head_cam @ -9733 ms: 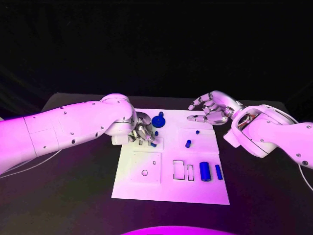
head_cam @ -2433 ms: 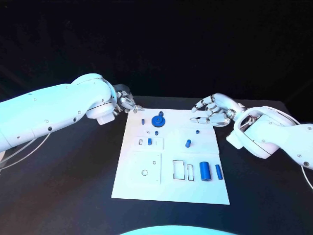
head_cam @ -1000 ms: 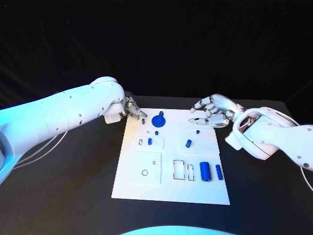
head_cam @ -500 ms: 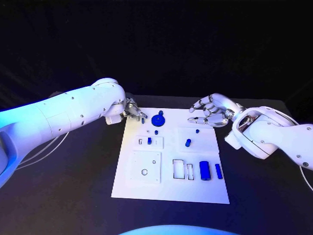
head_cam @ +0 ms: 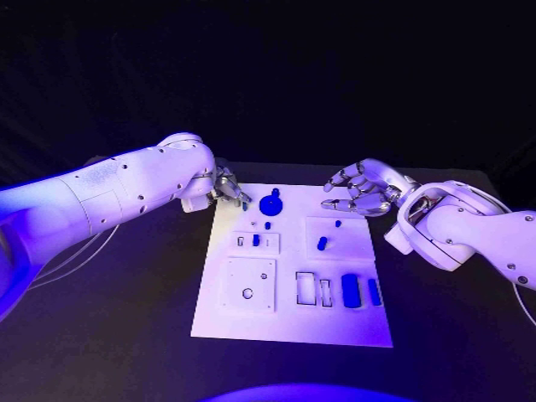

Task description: Assemble the parts on the task board

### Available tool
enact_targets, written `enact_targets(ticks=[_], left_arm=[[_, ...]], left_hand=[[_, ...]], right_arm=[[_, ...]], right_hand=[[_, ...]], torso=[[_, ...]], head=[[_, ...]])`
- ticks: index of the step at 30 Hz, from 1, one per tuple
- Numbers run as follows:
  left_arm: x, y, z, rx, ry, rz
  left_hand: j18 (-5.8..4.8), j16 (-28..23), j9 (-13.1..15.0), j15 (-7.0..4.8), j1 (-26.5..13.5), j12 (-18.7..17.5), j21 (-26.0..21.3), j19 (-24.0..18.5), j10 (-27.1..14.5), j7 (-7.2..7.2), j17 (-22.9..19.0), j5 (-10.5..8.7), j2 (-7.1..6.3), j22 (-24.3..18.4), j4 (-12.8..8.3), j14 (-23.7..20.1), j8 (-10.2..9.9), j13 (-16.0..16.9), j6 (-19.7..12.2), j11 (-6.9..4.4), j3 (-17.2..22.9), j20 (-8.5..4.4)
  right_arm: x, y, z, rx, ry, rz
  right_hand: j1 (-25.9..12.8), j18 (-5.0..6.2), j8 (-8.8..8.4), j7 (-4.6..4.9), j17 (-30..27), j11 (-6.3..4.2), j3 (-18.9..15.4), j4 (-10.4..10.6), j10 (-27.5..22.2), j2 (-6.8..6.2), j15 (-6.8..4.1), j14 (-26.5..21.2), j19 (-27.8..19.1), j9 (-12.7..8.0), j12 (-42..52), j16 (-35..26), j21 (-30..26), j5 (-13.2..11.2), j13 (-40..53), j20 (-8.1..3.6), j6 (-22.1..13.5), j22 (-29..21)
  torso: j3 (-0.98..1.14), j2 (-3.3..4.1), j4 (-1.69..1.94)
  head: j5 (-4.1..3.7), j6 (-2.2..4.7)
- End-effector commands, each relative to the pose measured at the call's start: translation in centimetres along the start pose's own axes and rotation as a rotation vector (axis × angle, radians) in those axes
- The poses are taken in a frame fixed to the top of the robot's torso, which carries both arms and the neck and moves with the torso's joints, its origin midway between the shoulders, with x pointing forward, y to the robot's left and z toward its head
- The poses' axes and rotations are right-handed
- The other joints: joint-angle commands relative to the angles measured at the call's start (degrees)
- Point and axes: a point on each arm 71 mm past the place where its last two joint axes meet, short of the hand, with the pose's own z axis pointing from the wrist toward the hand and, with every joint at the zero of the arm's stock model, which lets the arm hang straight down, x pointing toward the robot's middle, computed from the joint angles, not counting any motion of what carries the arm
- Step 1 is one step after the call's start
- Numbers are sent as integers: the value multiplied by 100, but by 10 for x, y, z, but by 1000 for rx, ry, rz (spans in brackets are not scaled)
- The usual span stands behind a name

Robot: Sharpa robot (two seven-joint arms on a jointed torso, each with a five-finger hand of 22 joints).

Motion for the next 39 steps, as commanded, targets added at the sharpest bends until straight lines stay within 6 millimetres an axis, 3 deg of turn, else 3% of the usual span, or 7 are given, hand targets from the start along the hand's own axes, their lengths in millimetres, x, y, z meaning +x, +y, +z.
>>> enact_targets(ticks=[1, 20, 28, 39], left_arm=[[2, -3, 0, 23, 22, 0], [4, -4, 0, 30, 43, 3], [5, -4, 0, 33, 50, 4], [2, -1, -1, 43, 20, -39]], left_hand=[[-2, 18, 19, -53, 133, 33, 35, 31, 28, -18, 953, -10, 22, 9, -4, 438, 42, 1, 36, -29, 54, -17], [-10, 31, 66, -90, 389, 89, 57, 54, 100, -70, 974, -16, 55, 48, -22, 446, 136, 57, 92, -74, 99, -39], [-16, 34, 132, -138, 1071, 54, 70, 67, 143, -106, 979, 1, 158, 83, -311, 450, 213, 17, 32, -123, 735, -88], [-31, 33, 382, -140, 952, 132, 127, 118, 308, -103, 975, 29, -34, 176, -678, 452, 452, 105, 27, -126, 1775, -94]], right_arm=[[1, 1, 0, -12, 15, -5], [2, 2, 1, -12, 17, -5], [2, 2, 1, -12, 18, -5], [2, 2, 1, -12, 19, -6]], right_hand=[[-7, 82, 20, 6, 591, 6, 28, 6, -41, 14, 37, 369, -4, -8, -29, -37, -26, 27, 208, 17, -31, 747], [-7, 82, 28, 5, 590, 5, 33, 7, -39, 22, 35, 370, -3, -10, -28, -40, -30, 29, 206, 15, -31, 746], [-8, 82, 32, 4, 597, 4, 36, 8, -31, 27, 35, 372, -1, -11, -21, -38, -29, 30, 213, 14, -31, 747], [-8, 82, 32, 4, 597, 4, 36, 8, -31, 27, 35, 372, -1, -11, -21, -38, -29, 30, 213, 14, -31, 747]], torso=[[1, 2, 0], [4, 0, -2], [0, 1, -1], [-3, -3, -4]], head=[[1, 0], [17, -21], [15, -33], [20, -37]])
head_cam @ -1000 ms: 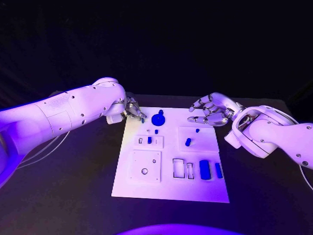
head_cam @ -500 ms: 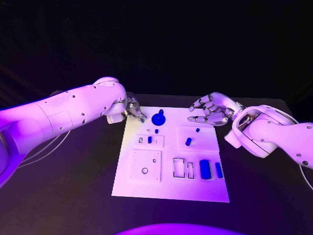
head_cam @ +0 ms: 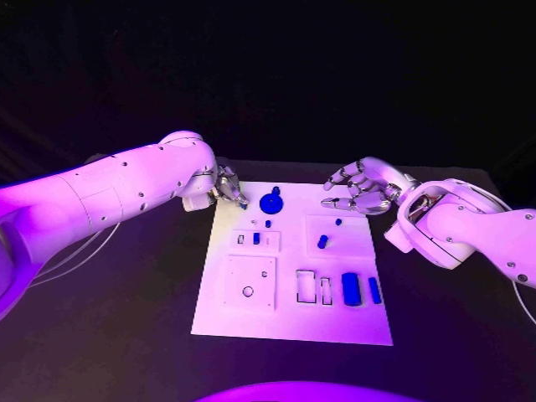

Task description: Assemble the parts on the task board

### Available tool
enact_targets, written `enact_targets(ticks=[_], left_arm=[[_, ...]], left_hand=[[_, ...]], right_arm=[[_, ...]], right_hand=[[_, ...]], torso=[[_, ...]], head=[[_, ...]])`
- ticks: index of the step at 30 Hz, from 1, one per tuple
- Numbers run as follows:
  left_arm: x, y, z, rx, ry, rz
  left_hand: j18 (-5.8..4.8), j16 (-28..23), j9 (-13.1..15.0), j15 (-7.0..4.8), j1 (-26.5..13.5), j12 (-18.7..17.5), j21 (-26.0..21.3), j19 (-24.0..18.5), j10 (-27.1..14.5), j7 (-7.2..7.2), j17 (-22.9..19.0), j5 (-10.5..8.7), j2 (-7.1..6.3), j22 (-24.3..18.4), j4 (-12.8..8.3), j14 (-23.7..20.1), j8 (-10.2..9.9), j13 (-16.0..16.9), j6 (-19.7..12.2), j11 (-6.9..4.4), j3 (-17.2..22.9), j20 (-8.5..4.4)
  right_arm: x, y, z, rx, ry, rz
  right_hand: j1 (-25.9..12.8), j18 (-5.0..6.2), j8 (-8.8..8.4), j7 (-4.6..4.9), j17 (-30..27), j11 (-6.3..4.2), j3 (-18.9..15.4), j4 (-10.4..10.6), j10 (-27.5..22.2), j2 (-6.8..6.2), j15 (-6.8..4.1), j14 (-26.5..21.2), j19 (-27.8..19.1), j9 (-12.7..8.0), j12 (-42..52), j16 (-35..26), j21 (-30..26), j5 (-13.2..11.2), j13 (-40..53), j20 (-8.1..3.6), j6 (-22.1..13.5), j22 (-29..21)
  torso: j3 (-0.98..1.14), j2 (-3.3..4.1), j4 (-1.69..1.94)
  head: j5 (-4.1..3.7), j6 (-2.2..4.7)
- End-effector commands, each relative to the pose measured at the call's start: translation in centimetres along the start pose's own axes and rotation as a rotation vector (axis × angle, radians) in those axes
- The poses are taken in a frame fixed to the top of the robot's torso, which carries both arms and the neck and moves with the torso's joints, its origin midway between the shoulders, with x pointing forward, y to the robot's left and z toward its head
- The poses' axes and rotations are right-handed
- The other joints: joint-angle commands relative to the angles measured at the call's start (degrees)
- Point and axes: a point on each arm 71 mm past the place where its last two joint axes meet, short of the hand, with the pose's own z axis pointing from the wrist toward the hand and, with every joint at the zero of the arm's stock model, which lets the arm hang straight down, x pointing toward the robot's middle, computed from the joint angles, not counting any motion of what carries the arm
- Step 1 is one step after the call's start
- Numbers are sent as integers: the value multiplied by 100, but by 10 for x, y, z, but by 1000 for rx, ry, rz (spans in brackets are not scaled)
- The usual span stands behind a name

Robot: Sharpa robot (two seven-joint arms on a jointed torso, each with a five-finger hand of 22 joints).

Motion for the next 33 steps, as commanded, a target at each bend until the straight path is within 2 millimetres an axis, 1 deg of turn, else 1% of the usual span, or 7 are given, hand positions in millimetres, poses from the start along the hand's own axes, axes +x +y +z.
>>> enact_targets(ticks=[1, 6, 11, 19, 22, 27, 33], left_arm=[[-1, 0, -1, 23, -13, -34], [-2, 5, -5, 30, -31, -62], [-1, 12, -17, 52, -40, -93], [8, 22, -43, 92, -61, -113], [15, 24, -52, 104, -70, -110], [27, 26, -61, 118, -80, -106], [42, 25, -65, 129, -88, -100]], left_hand=[[-33, 32, 286, -47, -132, 37, 49, 44, 64, -52, 975, 34, -92, 27, -720, 439, 50, 27, 21, -14, 820, -15], [-38, 25, 355, -61, -257, 71, 71, 65, 113, -65, 963, 47, -169, 59, -848, 436, 112, 65, 43, -28, 1081, -28], [-49, 25, 409, -83, -406, 123, 109, 103, 194, -86, 963, 80, -302, 114, -1028, 439, 166, 132, 100, -52, 1388, -49], [-85, 39, 437, -118, -614, 234, 219, 222, 355, -127, 983, 208, -458, 271, -1215, 450, 206, 285, 233, -92, 1734, -82], [-90, 40, 440, -125, -646, 249, 237, 241, 379, -135, 984, 236, -475, 296, -1241, 451, 211, 306, 254, -100, 1778, -88], [-101, 51, 443, -135, -680, 285, 267, 275, 421, -145, 1003, 262, -496, 340, -1273, 457, 218, 357, 282, -111, 1831, -96], [-109, 57, 447, -145, -720, 308, 294, 304, 453, -156, 1010, 281, -520, 377, -1307, 460, 226, 389, 309, -122, 1893, -107]], right_arm=[[1, 1, 0, -12, 14, -5], [1, 1, 1, -11, 14, -6], [0, 0, 0, -8, 12, -7], [-2, -3, -1, 0, 7, -8], [-2, -4, -1, 2, 7, -8], [-3, -5, -1, 5, 6, -9], [-3, -5, -1, 5, 2, -8]], right_hand=[[-8, 82, 32, 4, 599, 4, 36, 8, -31, 27, 35, 372, -1, -6, -21, -16, -29, 30, 213, 14, -32, 744], [-8, 82, 32, 4, 599, 4, 36, 8, -31, 27, 35, 372, -1, -6, -21, -16, -29, 30, 213, 14, -32, 744], [-12, 81, 39, 3, 599, 3, 43, 10, -27, 40, 33, 373, 3, -7, -18, -17, -25, 38, 215, 13, -30, 748], [-14, 81, 41, 3, 587, 3, 43, 10, -34, 40, 33, 370, 1, -7, -24, -24, -29, 38, 207, 13, -30, 746], [-14, 81, 41, 3, 587, 3, 43, 10, -34, 40, 33, 370, 1, -7, -24, -24, -29, 38, 207, 13, -30, 746], [-14, 81, 41, 3, 587, 3, 43, 10, -34, 40, 33, 370, 1, -7, -24, -24, -29, 38, 207, 13, -30, 746], [-14, 81, 41, 3, 587, 3, 43, 10, -34, 40, 33, 370, 1, -7, -24, -24, -29, 38, 207, 13, -30, 746]], torso=[[-2, -2, -1], [0, -10, 4], [2, -24, 18], [6, -58, 69], [4, -59, 82], [3, -57, 86], [4, -57, 79]], head=[[2, -2], [4, 5], [21, 5], [32, -33], [31, -47], [51, -57], [69, -76]])
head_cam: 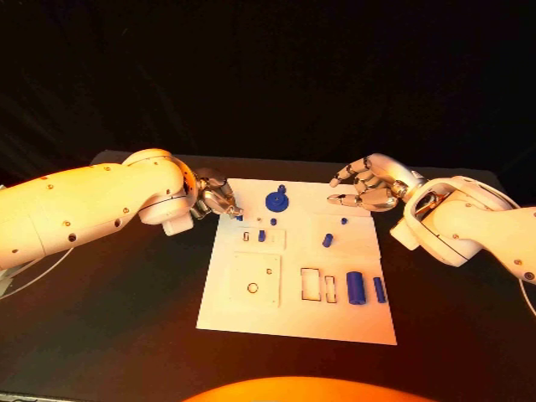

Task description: Assemble the parts on the task board

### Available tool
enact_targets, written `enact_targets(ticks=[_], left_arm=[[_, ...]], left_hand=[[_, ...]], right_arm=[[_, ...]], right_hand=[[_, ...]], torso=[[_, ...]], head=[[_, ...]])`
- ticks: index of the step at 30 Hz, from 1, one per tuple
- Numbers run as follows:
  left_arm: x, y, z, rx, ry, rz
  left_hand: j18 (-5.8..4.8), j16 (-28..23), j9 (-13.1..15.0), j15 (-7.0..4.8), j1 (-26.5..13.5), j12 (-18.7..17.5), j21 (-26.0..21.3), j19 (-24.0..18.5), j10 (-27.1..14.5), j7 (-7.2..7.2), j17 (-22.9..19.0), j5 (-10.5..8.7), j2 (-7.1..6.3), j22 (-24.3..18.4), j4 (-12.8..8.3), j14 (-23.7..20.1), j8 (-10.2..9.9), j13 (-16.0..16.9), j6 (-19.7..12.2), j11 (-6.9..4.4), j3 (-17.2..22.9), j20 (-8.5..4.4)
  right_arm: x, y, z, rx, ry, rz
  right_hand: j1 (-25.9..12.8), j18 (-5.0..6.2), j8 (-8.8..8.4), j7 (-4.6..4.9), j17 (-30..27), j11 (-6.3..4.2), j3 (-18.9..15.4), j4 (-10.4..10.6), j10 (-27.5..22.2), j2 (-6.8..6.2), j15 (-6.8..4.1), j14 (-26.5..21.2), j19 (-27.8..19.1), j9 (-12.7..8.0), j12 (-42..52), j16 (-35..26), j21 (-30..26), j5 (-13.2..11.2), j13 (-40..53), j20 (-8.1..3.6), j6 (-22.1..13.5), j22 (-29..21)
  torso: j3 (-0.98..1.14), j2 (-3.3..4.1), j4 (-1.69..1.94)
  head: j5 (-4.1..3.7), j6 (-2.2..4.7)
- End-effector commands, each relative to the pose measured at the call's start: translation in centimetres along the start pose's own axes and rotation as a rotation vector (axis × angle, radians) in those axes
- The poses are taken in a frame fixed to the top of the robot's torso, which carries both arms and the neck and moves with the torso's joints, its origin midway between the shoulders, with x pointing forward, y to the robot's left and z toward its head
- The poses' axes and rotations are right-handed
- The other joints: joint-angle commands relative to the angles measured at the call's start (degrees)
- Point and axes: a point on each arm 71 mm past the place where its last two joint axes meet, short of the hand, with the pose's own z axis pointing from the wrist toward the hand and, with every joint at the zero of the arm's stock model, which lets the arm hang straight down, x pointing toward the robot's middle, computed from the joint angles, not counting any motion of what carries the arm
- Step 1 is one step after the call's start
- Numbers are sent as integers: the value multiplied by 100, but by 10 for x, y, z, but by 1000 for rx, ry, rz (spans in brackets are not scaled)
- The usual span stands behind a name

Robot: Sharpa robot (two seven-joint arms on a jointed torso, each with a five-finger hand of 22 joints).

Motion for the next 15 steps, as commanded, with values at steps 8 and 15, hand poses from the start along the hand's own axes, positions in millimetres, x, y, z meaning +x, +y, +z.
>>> enact_targets(ticks=[8, 15], left_arm=[[18, -7, -1, -3, -54, 13], [28, -7, 3, -21, -34, 59]], left_hand=[[-114, 35, -3, -34, -82, 43, 44, 46, 71, -38, 1012, 25, 4, 320, -1083, 466, 38, 31, 74, 2, 1140, -2], [-115, 36, -1, -37, -92, 47, 48, 49, 77, -40, 1013, 29, -1, 324, -1091, 466, 39, 36, 78, -1, 1154, -5]], right_arm=[[0, 1, 1, -15, -8, -2], [0, 1, 2, -20, -14, 0]], right_hand=[[-16, 159, 33, 1, 323, 1, 29, -10, -144, 27, 30, 296, -162, -15, -135, -164, -393, 45, 91, 10, -42, 540], [-15, 163, 36, 1, 306, 0, 31, -9, -155, 27, 29, 290, -172, -16, -147, -176, -414, 47, 80, 9, -44, 528]], torso=[[1, 8, -24], [5, 12, -11]], head=[[9, -25], [-4, -53]])
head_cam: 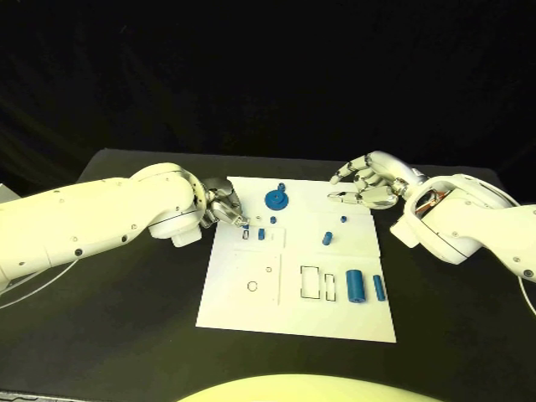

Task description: Assemble the parts on the task board

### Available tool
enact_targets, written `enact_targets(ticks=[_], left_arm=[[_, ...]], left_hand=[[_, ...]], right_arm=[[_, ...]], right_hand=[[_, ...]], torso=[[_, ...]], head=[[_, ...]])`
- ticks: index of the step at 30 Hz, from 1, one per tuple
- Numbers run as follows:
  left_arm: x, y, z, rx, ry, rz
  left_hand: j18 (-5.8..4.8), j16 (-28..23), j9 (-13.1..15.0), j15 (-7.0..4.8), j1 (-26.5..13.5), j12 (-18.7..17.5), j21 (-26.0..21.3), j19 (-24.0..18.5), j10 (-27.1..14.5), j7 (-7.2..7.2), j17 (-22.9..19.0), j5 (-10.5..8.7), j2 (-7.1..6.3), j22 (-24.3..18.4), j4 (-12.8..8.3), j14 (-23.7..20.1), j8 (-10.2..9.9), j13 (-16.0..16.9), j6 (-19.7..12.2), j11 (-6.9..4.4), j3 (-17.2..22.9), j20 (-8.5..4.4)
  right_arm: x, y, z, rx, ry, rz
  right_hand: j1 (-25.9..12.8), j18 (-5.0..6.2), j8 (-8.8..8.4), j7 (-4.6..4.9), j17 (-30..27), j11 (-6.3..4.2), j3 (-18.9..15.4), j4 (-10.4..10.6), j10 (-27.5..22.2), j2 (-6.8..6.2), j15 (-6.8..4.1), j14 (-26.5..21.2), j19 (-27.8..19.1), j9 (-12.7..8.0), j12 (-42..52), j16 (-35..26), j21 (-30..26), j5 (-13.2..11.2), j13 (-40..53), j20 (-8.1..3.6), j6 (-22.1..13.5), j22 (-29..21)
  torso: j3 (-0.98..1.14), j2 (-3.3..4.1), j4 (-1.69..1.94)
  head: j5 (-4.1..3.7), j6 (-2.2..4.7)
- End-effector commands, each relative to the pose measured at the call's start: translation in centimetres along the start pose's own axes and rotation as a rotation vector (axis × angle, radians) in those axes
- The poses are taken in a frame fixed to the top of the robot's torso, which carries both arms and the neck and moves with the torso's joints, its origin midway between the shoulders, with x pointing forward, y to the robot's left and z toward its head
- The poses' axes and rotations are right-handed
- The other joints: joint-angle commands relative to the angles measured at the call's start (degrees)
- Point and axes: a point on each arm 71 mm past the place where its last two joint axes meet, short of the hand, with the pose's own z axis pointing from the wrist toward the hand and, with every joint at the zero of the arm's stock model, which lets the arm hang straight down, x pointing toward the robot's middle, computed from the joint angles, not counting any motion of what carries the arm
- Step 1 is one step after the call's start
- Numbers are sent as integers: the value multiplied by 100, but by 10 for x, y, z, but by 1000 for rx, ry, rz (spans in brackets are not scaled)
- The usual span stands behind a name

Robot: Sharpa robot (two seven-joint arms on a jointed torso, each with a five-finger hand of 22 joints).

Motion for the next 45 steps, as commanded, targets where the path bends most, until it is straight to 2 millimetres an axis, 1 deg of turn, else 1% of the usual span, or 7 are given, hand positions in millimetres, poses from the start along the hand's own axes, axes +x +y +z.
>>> enact_targets(ticks=[1, 7, 17, 23, 28, 37, 45], left_arm=[[3, -1, 1, -19, -15, 43], [8, 0, 3, -30, -6, 81], [14, -2, 4, -27, 5, 106], [17, -2, 5, -24, 17, 122], [20, -2, 5, -22, 30, 136], [21, -3, 6, -21, 39, 154], [21, -3, 6, -21, 36, 160]], left_hand=[[-114, 36, 0, -34, -39, 24, 21, 49, 38, -11, 1013, 28, 6, 325, -1106, 463, 40, 10, 48, -1, 1138, -5], [-119, 40, 2, -38, -57, 38, 33, 62, 53, -16, 1019, 41, -8, 342, -1127, 465, 43, 30, 58, -5, 1166, -9], [-120, 43, 4, -40, -70, 40, 38, 66, 58, -18, 1023, 51, -17, 348, -1138, 467, 45, 33, 64, -7, 1182, -12], [-119, 41, 4, -41, -75, 43, 36, 64, 61, -19, 1020, 53, -22, 346, -1142, 466, 46, 38, 66, -8, 1187, -13], [-118, 44, 5, -41, -78, 40, 33, 59, 60, -20, 1026, 54, -28, 341, -1148, 467, 46, 34, 67, -9, 1190, -13], [-118, 45, 5, -41, -82, 33, 34, 59, 56, -21, 1026, 55, -33, 341, -1153, 468, 46, 24, 68, -9, 1195, -14], [-118, 45, 5, -41, -82, 33, 34, 59, 56, -21, 1026, 55, -33, 341, -1153, 468, 46, 24, 68, -9, 1195, -14]], right_arm=[[0, 2, 0, -19, -6, 0], [0, 2, 0, -20, -5, 0], [1, 2, 0, -20, -1, 0], [1, 2, -1, -19, 1, 0], [1, 2, -1, -19, 3, 1], [1, 2, -1, -18, 6, 1], [1, 2, -2, -17, 7, 1]], right_hand=[[-16, 64, 36, 1, 307, 1, 31, -9, -31, 27, 29, 290, -37, -6, -27, -30, -15, 22, 81, -1, -44, 528], [-16, 64, 36, 1, 307, 1, 31, -9, -31, 27, 29, 290, -37, -6, -27, -30, -15, 22, 81, -1, -44, 528], [-13, 63, 40, 1, 318, 0, 34, -10, -30, 28, 28, 291, -34, -7, -27, -29, -12, 27, 82, -1, -46, 531], [-13, 59, 42, 0, 324, -1, 36, -10, -25, 29, 27, 293, -27, -7, -23, -28, 1, 28, 86, -2, -45, 539], [-13, 59, 42, 0, 324, -1, 36, -10, -25, 29, 27, 293, -27, -7, -23, -28, 1, 28, 86, -2, -45, 539], [-13, 59, 42, 0, 324, -1, 36, -10, -25, 29, 27, 293, -27, -7, -23, -28, 1, 28, 86, -2, -45, 539], [-13, 59, 42, 0, 324, -1, 36, -10, -25, 29, 27, 293, -27, -7, -23, -28, 1, 28, 86, -2, -45, 539]], torso=[[-2, 4, 9], [0, 1, 9], [-5, 1, 6], [-2, 1, 9], [-1, 1, 5], [0, 2, 4], [0, 0, 4]], head=[[-11, -26], [0, -49], [6, -73], [3, -80], [8, -88], [12, -112], [8, -107]])
